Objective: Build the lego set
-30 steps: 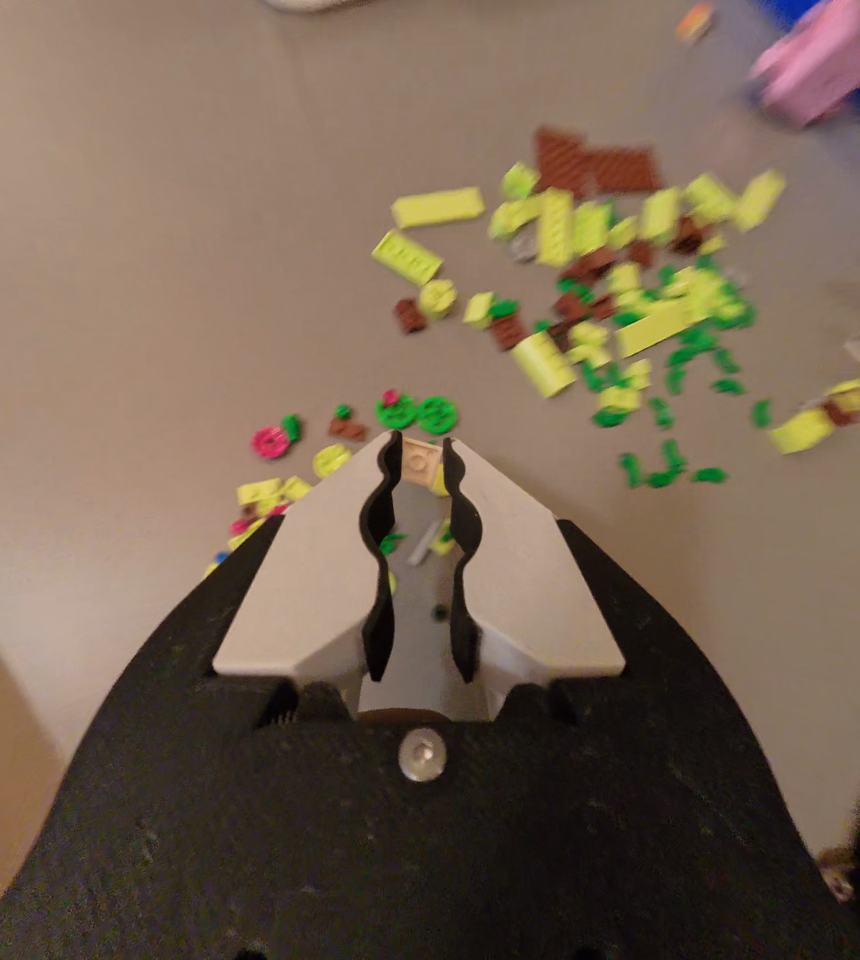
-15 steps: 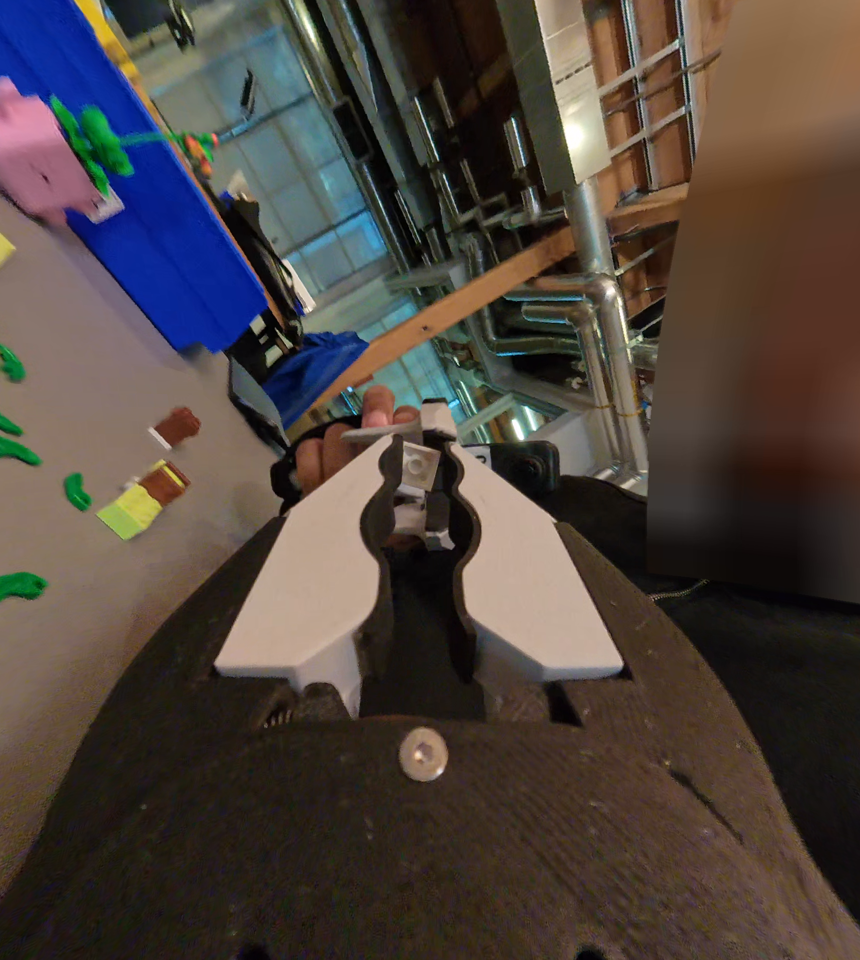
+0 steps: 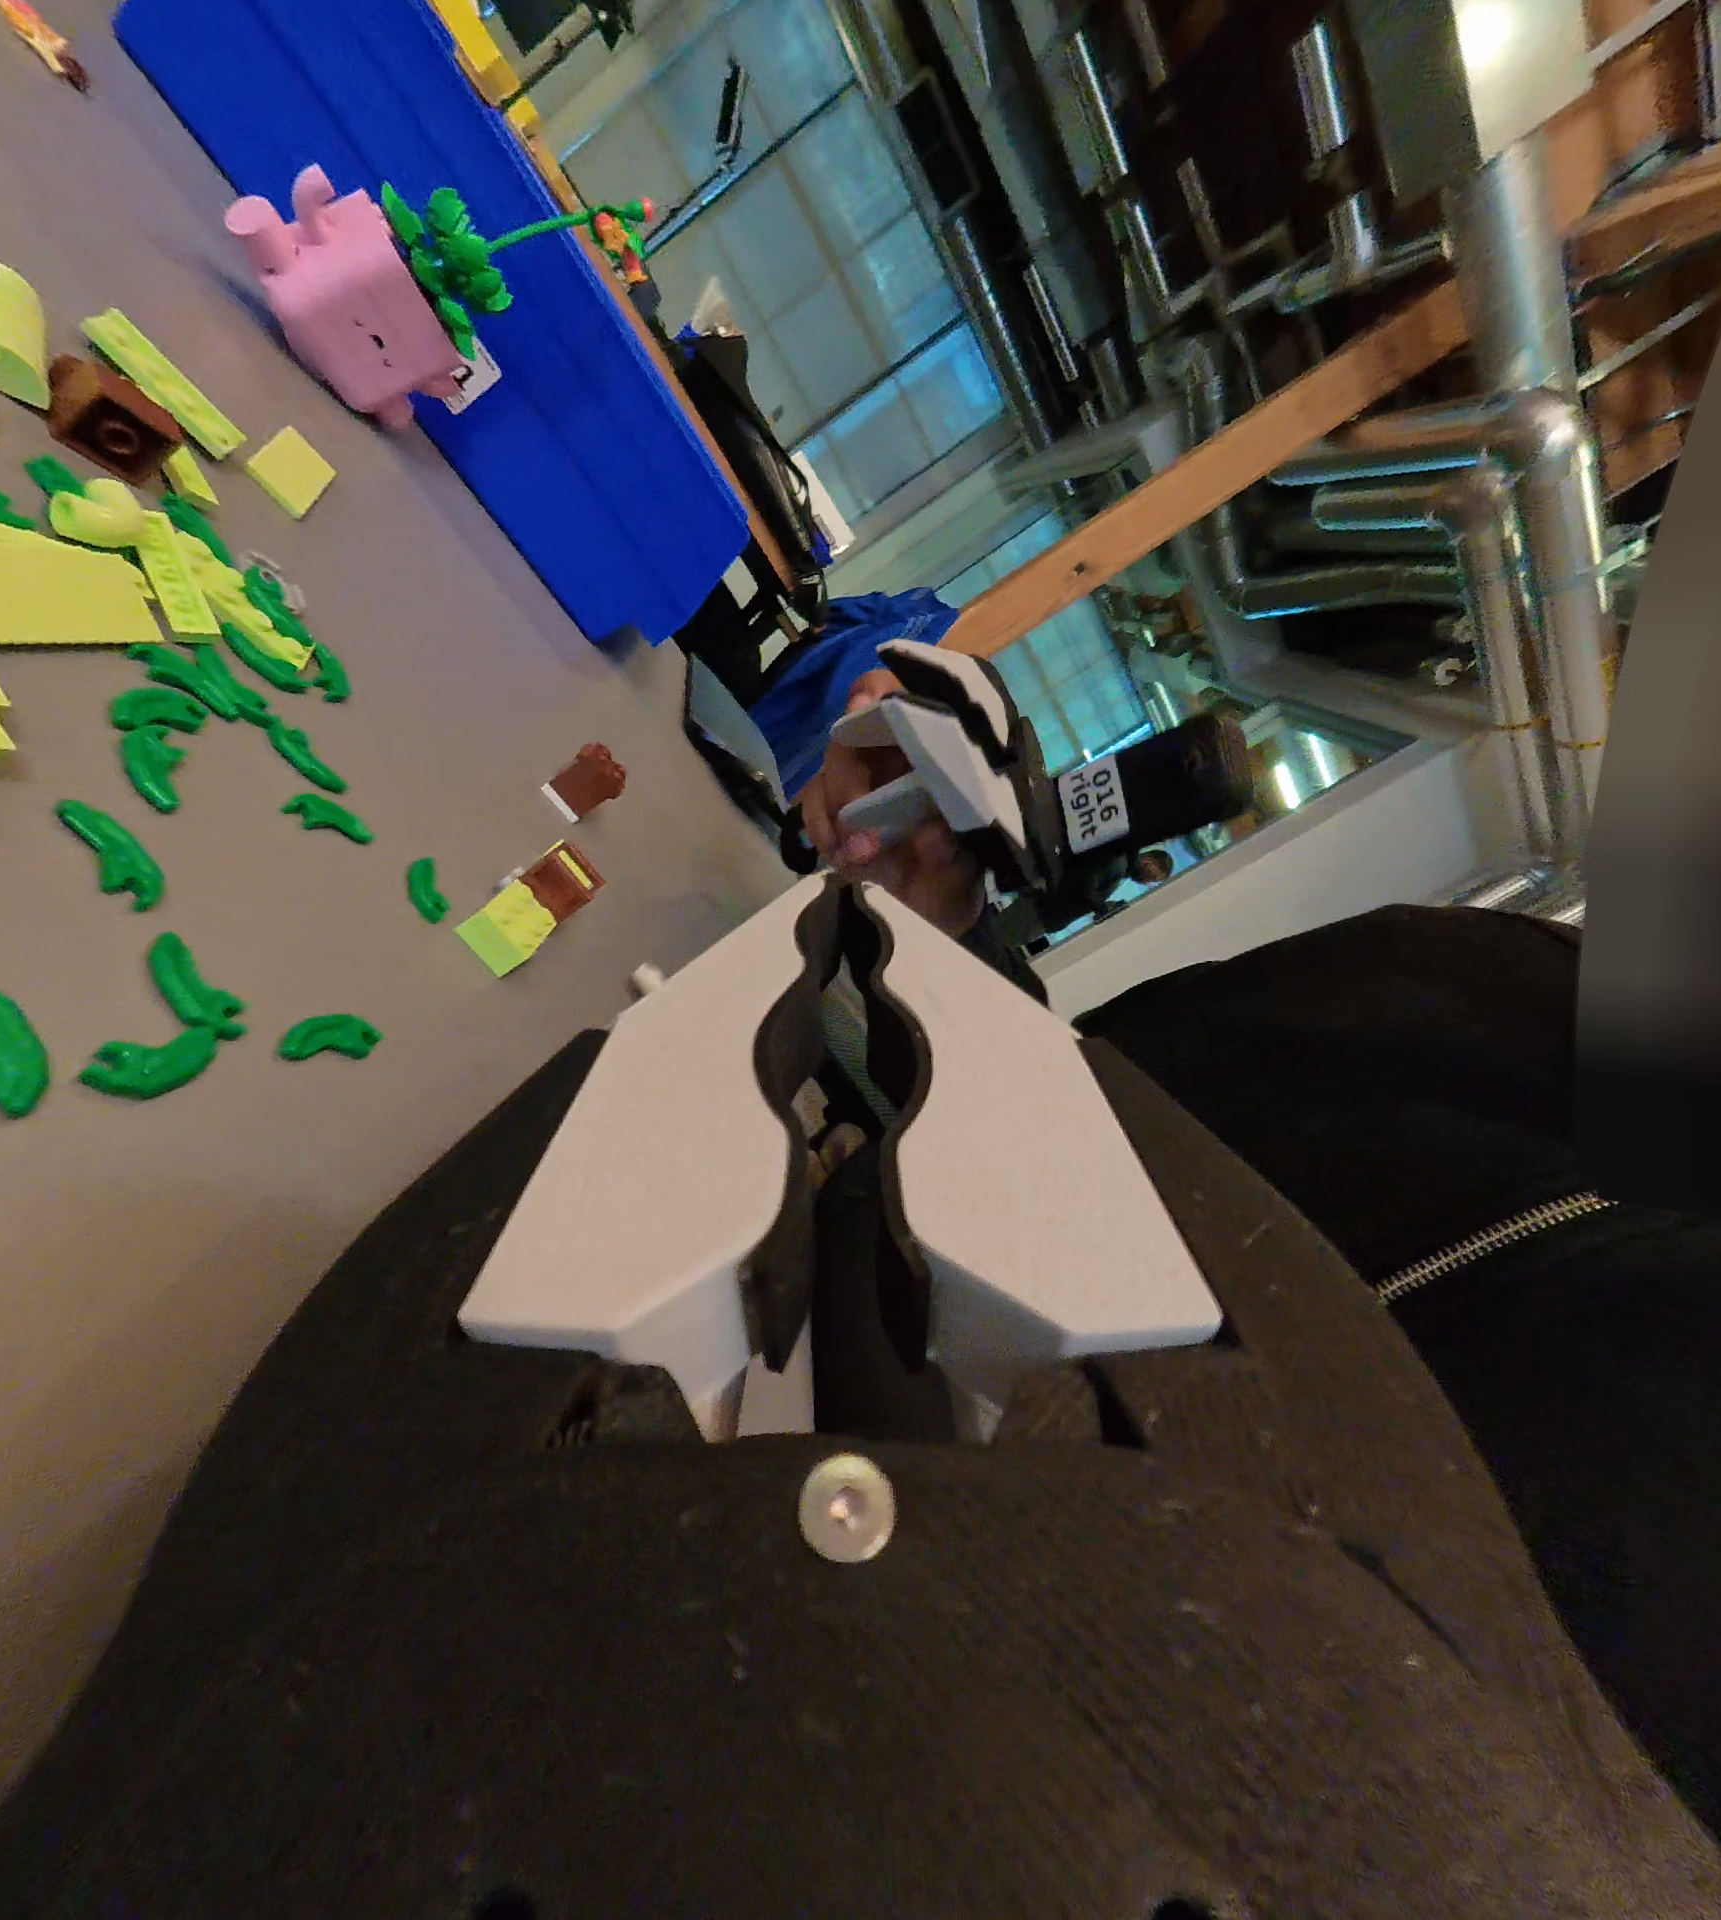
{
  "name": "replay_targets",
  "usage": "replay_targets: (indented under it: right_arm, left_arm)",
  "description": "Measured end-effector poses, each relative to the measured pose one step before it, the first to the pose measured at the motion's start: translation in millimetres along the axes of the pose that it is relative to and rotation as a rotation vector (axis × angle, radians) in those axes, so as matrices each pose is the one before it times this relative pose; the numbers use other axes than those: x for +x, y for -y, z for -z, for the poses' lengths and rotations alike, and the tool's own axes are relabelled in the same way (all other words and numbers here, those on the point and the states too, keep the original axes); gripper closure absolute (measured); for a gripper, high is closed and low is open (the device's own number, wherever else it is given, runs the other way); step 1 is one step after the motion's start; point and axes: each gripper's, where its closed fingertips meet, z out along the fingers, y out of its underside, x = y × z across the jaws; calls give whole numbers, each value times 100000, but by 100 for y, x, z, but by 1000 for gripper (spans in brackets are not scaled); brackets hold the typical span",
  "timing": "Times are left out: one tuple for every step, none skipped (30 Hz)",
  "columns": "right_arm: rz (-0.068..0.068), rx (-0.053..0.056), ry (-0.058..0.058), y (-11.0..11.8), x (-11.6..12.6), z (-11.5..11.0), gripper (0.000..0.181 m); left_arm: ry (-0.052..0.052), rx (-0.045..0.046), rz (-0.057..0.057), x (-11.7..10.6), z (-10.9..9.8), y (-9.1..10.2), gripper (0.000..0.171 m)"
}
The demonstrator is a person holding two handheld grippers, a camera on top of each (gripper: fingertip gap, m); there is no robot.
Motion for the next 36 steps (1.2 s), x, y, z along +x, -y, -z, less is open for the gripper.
replay_targets:
  right_arm:
    - [-5070,55,-2205,-332,1136,1187,170]
    - [-4152,-305,-2622,-287,1136,1104,170]
    - [-3403,-424,-1786,-203,868,945,170]
    - [-2614,-498,-80,-135,429,693,170]
    - [-1400,-1002,2176,-123,-132,277,171]
    - [-1023,-3372,4186,-406,-642,-167,170]
    - [-1412,-6236,6308,-861,-1159,-590,168]
    - [-2252,-8589,7454,-1307,-1478,-941,163]
    - [-2337,-10402,7362,-1627,-1485,-1173,159]
    - [-1234,-10710,6571,-1638,-1305,-1263,156]
    - [-874,-9031,4463,-1369,-899,-1272,153]
    - [-901,-6247,3249,-935,-629,-1180,150]
    - [-1196,-3206,2640,-466,-440,-978,147]
    - [-1337,-976,1789,-107,-248,-739,146]
    - [-910,160,961,72,-76,-508,146]
    - [-183,1502,477,290,4,-269,150]
    - [160,716,326,171,66,-207,154]
    - [661,148,-282,74,164,-137,158]
    - [1355,-223,-444,19,160,-85,165]
    - [1574,-316,392,23,-29,-60,166]
    - [1138,-284,1138,49,-174,-70,167]
    - [952,-98,1540,96,-283,-124,167]
    - [1188,244,2005,150,-411,-176,166]
    - [1764,520,2555,204,-590,-240,167]
    - [2412,81,1787,183,-532,-254,167]
    - [2928,-32,995,192,-419,-241,167]
    - [2647,0,981,197,-364,-215,167]
    - [1656,-51,794,161,-230,-195,167]
    - [494,-11,642,128,-96,-149,167]
    - [-185,-67,907,67,-53,-95,167]
    - [-412,-62,816,35,7,-56,167]
    - [-278,-28,488,11,33,-9,167]
    - [17,-28,88,6,46,-6,166]
    - [239,-95,-113,-4,33,-4,166]
    - [273,-30,-380,5,30,-10,163]
    - [-16,242,-331,64,30,9,157]
  left_arm:
    - [587,74,-476,-89,-30,1,171]
    - [338,94,-315,-83,-50,6,171]
    - [117,-237,-348,-50,-72,-38,171]
    - [-50,-375,-520,-13,-74,-62,171]
    - [-76,-195,-611,13,-95,-27,171]
    - [62,-23,-500,-12,-93,20,171]
    - [-45,84,-422,-6,-122,53,171]
    - [-237,43,-296,13,-122,52,171]
    - [-277,-262,-175,6,-138,-20,171]
    - [136,-793,-182,-34,-127,-145,171]
    - [624,-1133,-437,-103,-108,-217,171]
    - [900,-1030,-789,-101,-94,-200,170]
    - [847,-849,-1056,-51,-77,-182,170]
    - [757,-878,-1135,-36,-66,-157,170]
    - [804,-850,-1177,-35,-45,-144,169]
    - [894,-730,-1172,-52,-30,-130,168]
    - [788,-600,-1062,-61,-5,-115,168]
    - [611,-415,-872,-42,10,-93,167]
    - [453,-224,-612,-40,35,-65,167]
    - [181,9,-393,-17,56,-25,166]
    - [-18,329,-276,26,91,29,167]
    - [119,665,-243,15,122,102,167]
    - [187,937,-353,14,125,154,167]
    - [70,959,-518,25,119,182,167]
    - [14,735,-621,27,98,149,167]
    - [308,727,-961,1,84,149,167]
    - [1052,1126,-1481,-86,101,195,167]
    - [1644,1303,-1671,-146,117,243,167]
    - [1365,894,-1509,-102,97,205,167]
    - [888,577,-1336,-50,93,159,168]
    - [785,554,-1073,-50,91,146,168]
    - [683,516,-775,-61,64,101,168]
    - [353,254,-403,-43,54,60,168]
    - [28,205,-140,7,32,24,168]
    - [-64,161,30,3,11,17,168]
    - [-35,-39,36,-13,4,-27,168]
